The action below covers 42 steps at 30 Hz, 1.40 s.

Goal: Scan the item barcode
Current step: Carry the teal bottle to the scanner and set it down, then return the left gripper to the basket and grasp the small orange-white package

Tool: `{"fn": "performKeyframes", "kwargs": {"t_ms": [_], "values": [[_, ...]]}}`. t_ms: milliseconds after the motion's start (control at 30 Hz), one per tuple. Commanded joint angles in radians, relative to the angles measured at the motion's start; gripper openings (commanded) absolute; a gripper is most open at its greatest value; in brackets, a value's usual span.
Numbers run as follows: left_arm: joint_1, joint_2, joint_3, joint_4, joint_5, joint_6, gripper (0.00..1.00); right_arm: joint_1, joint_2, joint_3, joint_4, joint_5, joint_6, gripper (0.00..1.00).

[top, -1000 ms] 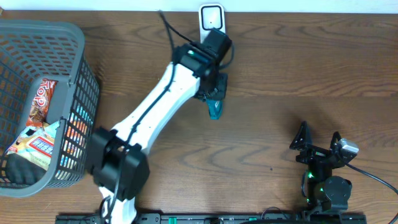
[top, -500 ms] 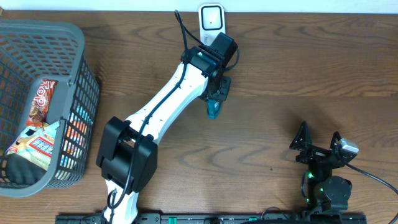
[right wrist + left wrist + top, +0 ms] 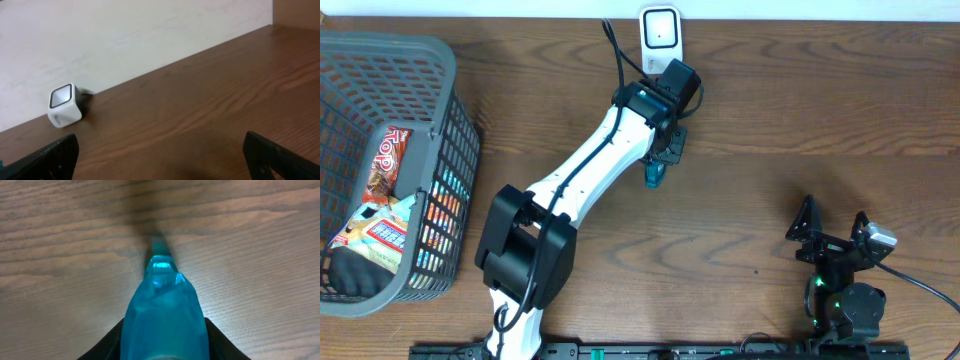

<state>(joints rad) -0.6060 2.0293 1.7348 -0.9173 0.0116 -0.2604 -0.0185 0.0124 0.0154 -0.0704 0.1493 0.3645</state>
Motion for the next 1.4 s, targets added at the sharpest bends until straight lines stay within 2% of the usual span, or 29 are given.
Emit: {"fn": "performKeyframes", "kwargs": {"t_ms": [0, 33, 167, 233, 367, 667, 867, 1000, 1067, 1167, 1233, 1300, 1367], "values": [[-0.002, 0.003, -0.024, 0.037, -0.023, -0.014, 0.38, -0.014, -0.004, -0.003, -0.001, -0.002, 0.013, 0.99], [-0.002, 0.003, -0.029, 0.042, -0.023, -0.014, 0.42, -0.014, -0.004, -0.003, -0.001, -0.002, 0.013, 0.99], [-0.002, 0.002, -0.029, 0.044, -0.023, -0.014, 0.76, -0.014, -0.004, -0.003, -0.001, -0.002, 0.013, 0.99], [-0.002, 0.001, -0.026, 0.041, -0.023, -0.014, 0.87, -0.014, -0.004, -0.003, -0.001, -0.002, 0.013, 0.99], [-0.002, -0.011, -0.008, 0.023, -0.023, -0.014, 1.00, -0.014, -0.004, -0.003, -0.001, -0.002, 0.013, 0.99], [0.009, -0.194, 0.160, -0.129, -0.053, 0.005, 0.98, -0.014, -0.004, -0.003, -0.001, -0.002, 0.013, 0.99], [0.057, -0.423, 0.275, -0.165, -0.297, 0.006, 0.98, -0.014, -0.004, -0.003, -0.001, -0.002, 0.013, 0.99], [0.154, -0.566, 0.275, -0.153, -0.514, 0.001, 0.98, -0.014, -0.004, -0.003, -0.001, -0.002, 0.013, 0.99], [0.263, -0.616, 0.275, -0.176, -0.595, -0.064, 0.98, -0.014, -0.004, -0.003, -0.001, -0.002, 0.013, 0.99], [0.481, -0.639, 0.275, -0.252, -0.593, -0.204, 0.98, -0.014, -0.004, -0.003, -0.001, -0.002, 0.013, 0.99], [0.646, -0.629, 0.272, -0.320, -0.531, -0.298, 0.98, -0.014, -0.004, -0.003, -0.001, -0.002, 0.013, 0.99], [0.825, -0.600, 0.267, -0.386, -0.404, -0.369, 0.98, -0.014, -0.004, -0.003, -0.001, -0.002, 0.013, 0.99], [0.964, -0.557, 0.261, -0.435, -0.264, -0.393, 0.98, -0.014, -0.004, -0.003, -0.001, -0.002, 0.013, 0.99]]}}
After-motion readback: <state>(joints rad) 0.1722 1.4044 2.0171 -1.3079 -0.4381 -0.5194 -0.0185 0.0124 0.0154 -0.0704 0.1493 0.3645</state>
